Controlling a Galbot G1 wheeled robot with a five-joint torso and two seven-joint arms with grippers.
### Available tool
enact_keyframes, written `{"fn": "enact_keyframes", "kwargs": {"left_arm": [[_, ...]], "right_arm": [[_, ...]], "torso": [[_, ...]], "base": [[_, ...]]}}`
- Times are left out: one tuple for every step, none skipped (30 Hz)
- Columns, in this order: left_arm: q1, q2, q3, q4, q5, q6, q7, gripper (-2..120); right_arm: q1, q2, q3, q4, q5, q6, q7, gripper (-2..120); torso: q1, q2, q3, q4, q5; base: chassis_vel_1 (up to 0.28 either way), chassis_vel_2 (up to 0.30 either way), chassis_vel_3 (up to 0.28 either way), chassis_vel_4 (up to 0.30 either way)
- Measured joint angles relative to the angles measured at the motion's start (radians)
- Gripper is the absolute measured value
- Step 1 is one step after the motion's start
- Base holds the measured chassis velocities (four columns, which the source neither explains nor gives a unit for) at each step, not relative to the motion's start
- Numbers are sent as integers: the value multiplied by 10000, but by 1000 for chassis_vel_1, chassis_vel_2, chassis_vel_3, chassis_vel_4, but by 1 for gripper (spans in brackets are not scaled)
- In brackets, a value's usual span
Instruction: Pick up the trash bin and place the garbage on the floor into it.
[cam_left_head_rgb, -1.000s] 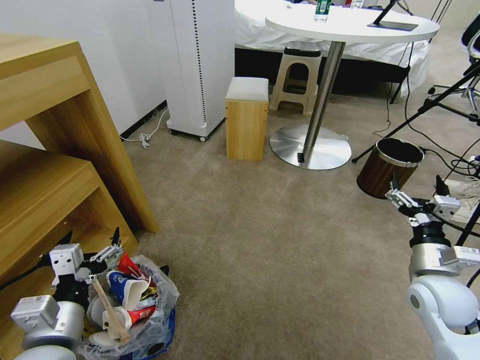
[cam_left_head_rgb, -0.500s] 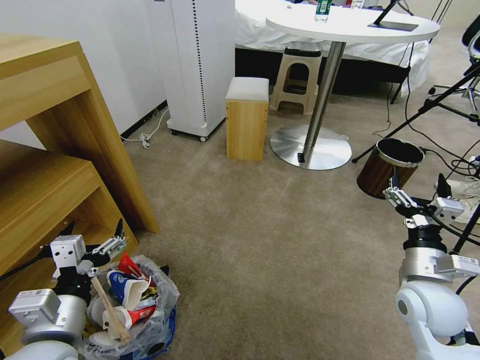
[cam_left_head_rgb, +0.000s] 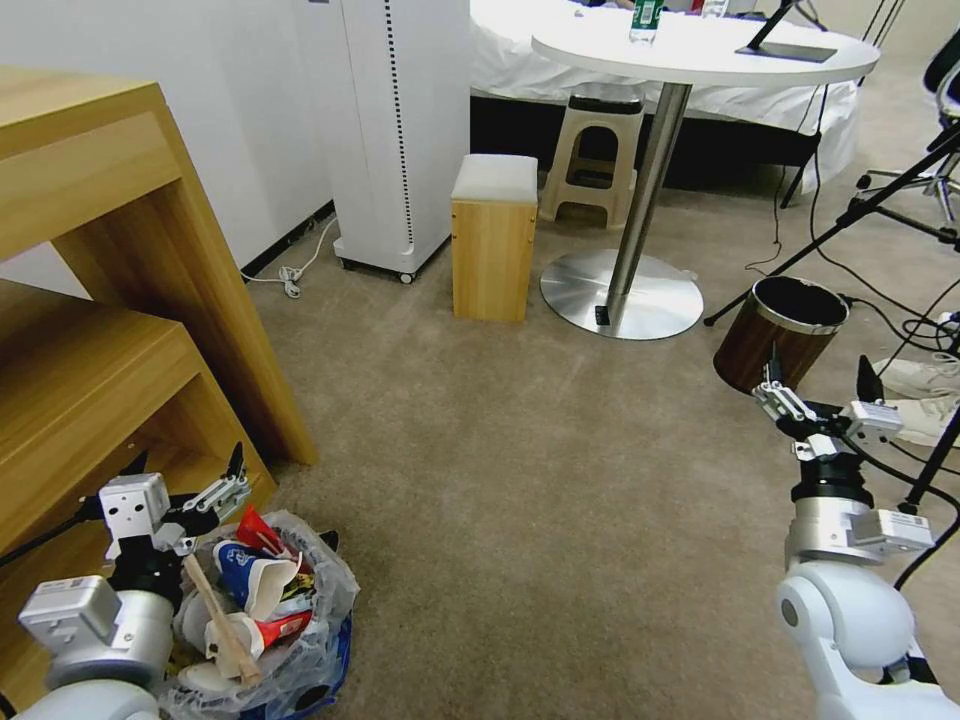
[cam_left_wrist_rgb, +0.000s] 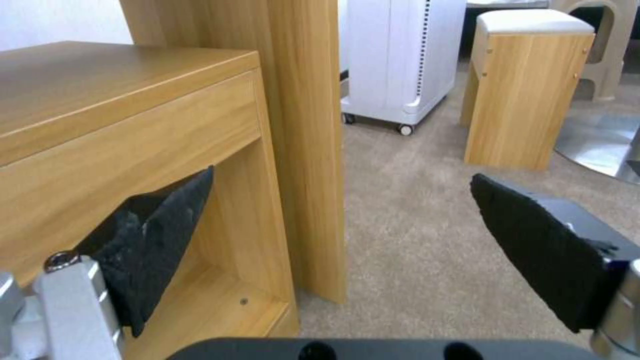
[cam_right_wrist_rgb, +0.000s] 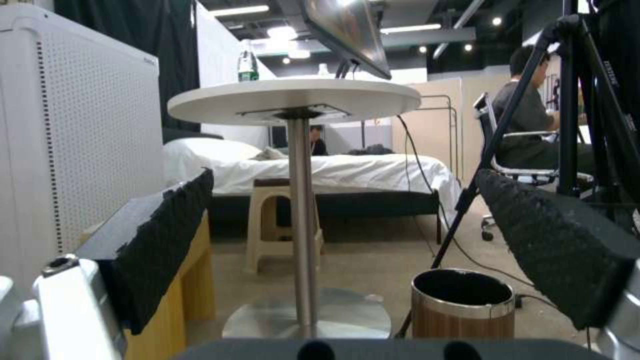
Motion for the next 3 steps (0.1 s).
{"fn": "enact_keyframes", "kwargs": {"left_arm": [[9, -6, -4, -2, -21, 12, -2, 100], [9, -6, -4, -2, -21, 12, -2, 100], [0, -48, 0, -3, -37, 31, -29, 100]], "right_arm": [[6, 0, -9, -24, -4, 6, 0, 100], [6, 0, -9, -24, -4, 6, 0, 100], [22, 6, -28, -81, -35, 54, -9, 100]], "torso": [[0, 0, 0, -1, 0], [0, 0, 0, -1, 0], [0, -1, 0, 0, 1]], "base": [[0, 0, 0, 0], [0, 0, 0, 0], [0, 0, 0, 0]]}}
